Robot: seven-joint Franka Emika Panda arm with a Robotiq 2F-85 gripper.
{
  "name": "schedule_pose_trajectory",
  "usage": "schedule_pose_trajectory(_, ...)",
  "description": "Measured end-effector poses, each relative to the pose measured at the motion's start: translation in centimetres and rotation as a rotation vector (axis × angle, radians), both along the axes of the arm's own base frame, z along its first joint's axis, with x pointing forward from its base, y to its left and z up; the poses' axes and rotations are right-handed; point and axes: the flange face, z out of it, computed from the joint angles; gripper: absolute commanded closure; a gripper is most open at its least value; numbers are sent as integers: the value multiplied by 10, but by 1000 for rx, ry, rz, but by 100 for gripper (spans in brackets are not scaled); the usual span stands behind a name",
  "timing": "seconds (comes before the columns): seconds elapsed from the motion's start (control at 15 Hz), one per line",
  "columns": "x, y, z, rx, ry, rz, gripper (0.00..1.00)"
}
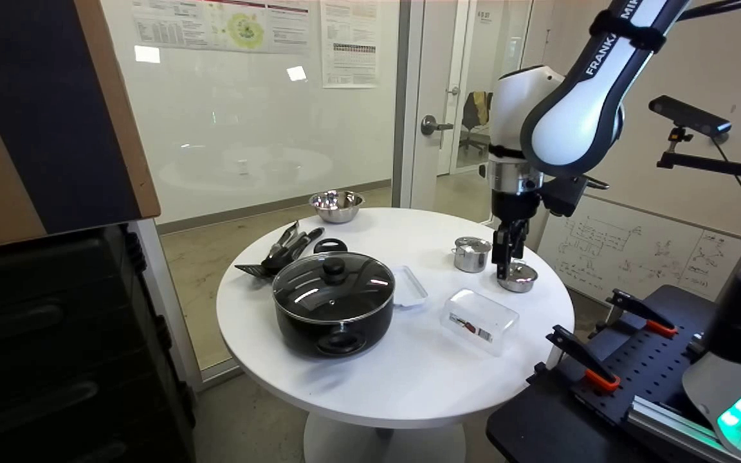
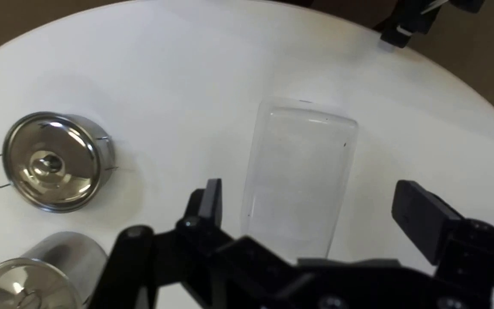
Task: Put the clear bowl on the white plate
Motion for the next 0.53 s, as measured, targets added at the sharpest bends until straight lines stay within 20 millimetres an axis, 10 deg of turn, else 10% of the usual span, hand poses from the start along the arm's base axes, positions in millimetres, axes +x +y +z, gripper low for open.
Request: schedule_pose_trajectory(0.53,-14,10,-42,11,68,14,0)
